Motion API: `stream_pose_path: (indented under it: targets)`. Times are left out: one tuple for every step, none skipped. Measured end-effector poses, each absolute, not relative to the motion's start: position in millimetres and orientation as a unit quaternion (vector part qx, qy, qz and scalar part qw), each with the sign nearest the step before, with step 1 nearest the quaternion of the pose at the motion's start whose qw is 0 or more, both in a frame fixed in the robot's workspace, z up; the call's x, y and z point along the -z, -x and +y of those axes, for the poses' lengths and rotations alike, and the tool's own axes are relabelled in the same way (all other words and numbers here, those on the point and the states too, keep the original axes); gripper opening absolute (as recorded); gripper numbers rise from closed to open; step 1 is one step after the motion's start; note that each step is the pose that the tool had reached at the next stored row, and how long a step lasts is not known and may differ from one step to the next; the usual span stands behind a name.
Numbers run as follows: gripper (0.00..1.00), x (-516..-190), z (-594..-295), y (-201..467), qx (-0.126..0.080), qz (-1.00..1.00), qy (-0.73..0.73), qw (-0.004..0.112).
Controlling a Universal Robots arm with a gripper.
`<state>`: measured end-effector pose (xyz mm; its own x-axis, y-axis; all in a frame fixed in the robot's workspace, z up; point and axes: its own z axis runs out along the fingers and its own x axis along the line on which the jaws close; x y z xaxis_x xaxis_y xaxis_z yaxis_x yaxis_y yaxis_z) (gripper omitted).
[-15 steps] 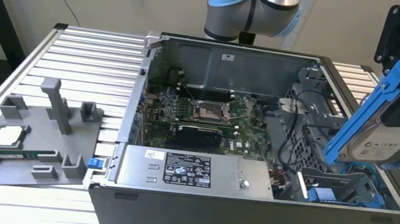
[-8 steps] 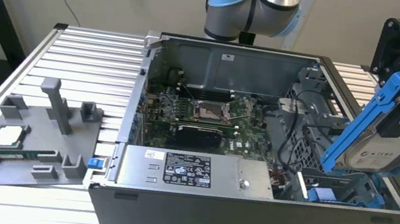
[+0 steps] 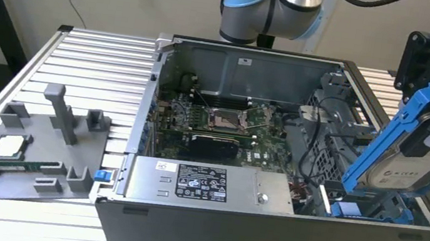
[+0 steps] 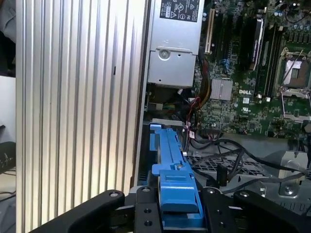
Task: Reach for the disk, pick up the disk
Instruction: 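Pick up the disk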
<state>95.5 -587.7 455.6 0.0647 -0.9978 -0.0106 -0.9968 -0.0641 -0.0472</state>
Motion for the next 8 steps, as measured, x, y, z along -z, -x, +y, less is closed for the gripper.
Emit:
stream_pose_path:
  targets:
    - [0.00,-454.6,-588.1,-95.5,0.012,0.687,0.727,0.021]
    - [0.00,-453.8,-588.3,-95.5,0.013,0.690,0.724,0.021]
    - [0.00,-453.7,-588.3,-95.5,0.013,0.692,0.722,0.021]
    - [0.00,-453.7,-588.3,-95.5,0.013,0.692,0.722,0.021]
    - [0.00,-453.6,-588.3,-95.5,0.013,0.696,0.718,0.021]
    - [0.00,-453.6,-588.3,-95.5,0.013,0.699,0.714,0.021]
    - [0.00,-453.6,-588.3,-95.5,0.013,0.699,0.714,0.021]
    - [0.00,-453.5,-588.3,-95.5,0.013,0.699,0.714,0.021]
